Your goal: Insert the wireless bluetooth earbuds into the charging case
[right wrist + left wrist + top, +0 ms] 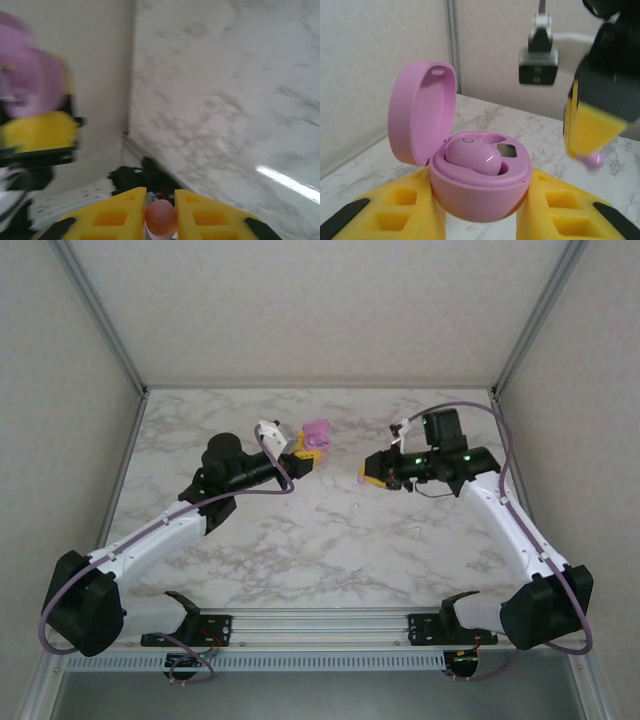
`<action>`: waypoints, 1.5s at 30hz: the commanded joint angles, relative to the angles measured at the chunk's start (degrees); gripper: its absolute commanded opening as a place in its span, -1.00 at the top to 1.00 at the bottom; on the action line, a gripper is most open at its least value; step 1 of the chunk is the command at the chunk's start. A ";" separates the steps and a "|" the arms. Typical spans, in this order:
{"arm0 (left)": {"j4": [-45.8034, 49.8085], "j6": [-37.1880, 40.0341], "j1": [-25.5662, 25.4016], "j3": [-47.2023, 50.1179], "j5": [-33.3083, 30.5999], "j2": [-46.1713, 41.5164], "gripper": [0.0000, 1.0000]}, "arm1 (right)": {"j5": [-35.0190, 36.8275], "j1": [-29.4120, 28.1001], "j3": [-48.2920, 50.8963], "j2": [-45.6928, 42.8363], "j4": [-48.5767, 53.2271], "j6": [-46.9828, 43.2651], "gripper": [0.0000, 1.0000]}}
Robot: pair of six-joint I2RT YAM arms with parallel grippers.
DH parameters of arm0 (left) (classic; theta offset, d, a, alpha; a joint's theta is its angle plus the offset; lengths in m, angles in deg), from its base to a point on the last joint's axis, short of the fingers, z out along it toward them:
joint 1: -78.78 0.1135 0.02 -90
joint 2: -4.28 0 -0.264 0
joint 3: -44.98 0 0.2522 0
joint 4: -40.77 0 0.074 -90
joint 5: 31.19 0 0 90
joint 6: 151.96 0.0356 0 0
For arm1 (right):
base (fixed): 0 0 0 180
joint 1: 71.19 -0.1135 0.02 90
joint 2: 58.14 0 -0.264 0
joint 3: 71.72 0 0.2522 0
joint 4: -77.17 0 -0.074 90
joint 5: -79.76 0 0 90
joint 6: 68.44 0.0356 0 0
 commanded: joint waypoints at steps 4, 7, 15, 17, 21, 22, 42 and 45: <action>1.52 1.84 -0.01 -2.84 6.41 0.84 0.53 | -16.29 2.15 -6.32 1.43 -5.22 5.69 0.59; 1.52 1.79 -0.01 -3.23 8.28 1.13 0.52 | -15.95 2.15 -9.04 2.51 -4.64 5.83 0.59; -0.10 1.68 -0.20 -3.88 10.87 1.75 0.52 | -11.15 1.75 -11.26 4.05 -5.86 6.04 0.59; -0.06 1.54 -0.19 -4.26 10.88 1.75 0.52 | -10.36 1.35 -11.09 4.09 -7.43 6.69 0.58; -0.32 1.35 -0.45 -4.79 11.15 1.93 0.52 | -9.38 0.40 -11.03 4.11 -9.99 7.88 0.58; -0.24 1.26 -0.52 -4.90 11.21 1.97 0.52 | -9.07 0.27 -11.12 4.21 -10.08 7.87 0.58; 0.04 0.48 -1.33 -6.15 11.75 2.35 0.52 | -4.44 -4.51 -12.67 6.79 -12.97 7.77 0.58; -0.04 0.25 -1.42 -6.22 11.82 2.20 0.52 | -3.97 -4.70 -12.62 7.06 -13.76 8.19 0.58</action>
